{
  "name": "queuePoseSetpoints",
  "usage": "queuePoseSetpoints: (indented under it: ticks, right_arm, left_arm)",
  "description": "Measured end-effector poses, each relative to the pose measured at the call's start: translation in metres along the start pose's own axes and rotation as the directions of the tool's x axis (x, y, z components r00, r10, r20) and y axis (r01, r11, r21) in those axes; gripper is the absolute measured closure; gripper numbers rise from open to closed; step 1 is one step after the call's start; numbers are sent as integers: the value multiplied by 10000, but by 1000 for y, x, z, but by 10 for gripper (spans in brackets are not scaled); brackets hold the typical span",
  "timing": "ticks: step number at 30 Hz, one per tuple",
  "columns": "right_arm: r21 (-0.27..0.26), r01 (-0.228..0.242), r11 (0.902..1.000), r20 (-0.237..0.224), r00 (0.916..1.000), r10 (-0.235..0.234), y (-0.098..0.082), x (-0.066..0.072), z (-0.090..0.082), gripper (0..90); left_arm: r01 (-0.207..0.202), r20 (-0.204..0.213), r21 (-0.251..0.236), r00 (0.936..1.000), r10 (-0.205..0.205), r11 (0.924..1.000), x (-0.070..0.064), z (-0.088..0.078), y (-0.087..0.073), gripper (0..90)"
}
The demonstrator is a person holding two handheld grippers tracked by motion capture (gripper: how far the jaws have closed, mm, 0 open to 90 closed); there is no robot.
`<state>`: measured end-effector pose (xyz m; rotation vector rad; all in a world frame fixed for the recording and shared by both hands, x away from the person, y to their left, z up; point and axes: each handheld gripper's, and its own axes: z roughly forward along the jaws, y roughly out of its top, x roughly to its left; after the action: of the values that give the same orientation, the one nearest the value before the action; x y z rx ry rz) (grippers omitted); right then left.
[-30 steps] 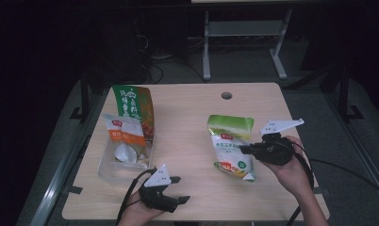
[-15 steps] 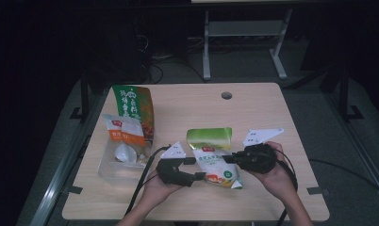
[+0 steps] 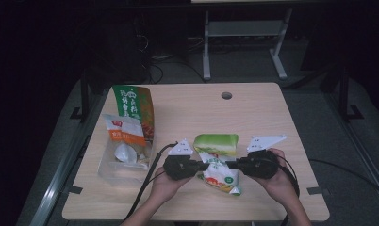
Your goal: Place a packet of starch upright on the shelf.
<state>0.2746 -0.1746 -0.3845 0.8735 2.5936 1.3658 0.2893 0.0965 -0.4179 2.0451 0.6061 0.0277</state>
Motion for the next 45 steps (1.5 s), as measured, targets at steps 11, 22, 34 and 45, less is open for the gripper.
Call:
queuePoseSetpoints:
  ticks: [11,22,34,45]
  right_arm:
    - [318,-164,9994,364,9992,153,0,-1,7,791]
    - [573,-165,9982,169,9997,155,3,5,22,815]
    - [290,-202,9994,69,9998,200,7,6,17,876]
    - [145,-235,9996,332,9992,230,17,2,8,878]
  left_arm:
    - [-417,-709,-111,9966,408,9991,-12,-6,-3,891]
    - [-513,-701,55,9962,515,9987,-12,-14,-6,885]
    - [-685,-572,361,9959,705,9970,-15,-28,-16,662]
    - [-1124,-462,541,9923,1150,9922,-21,-41,-24,525]
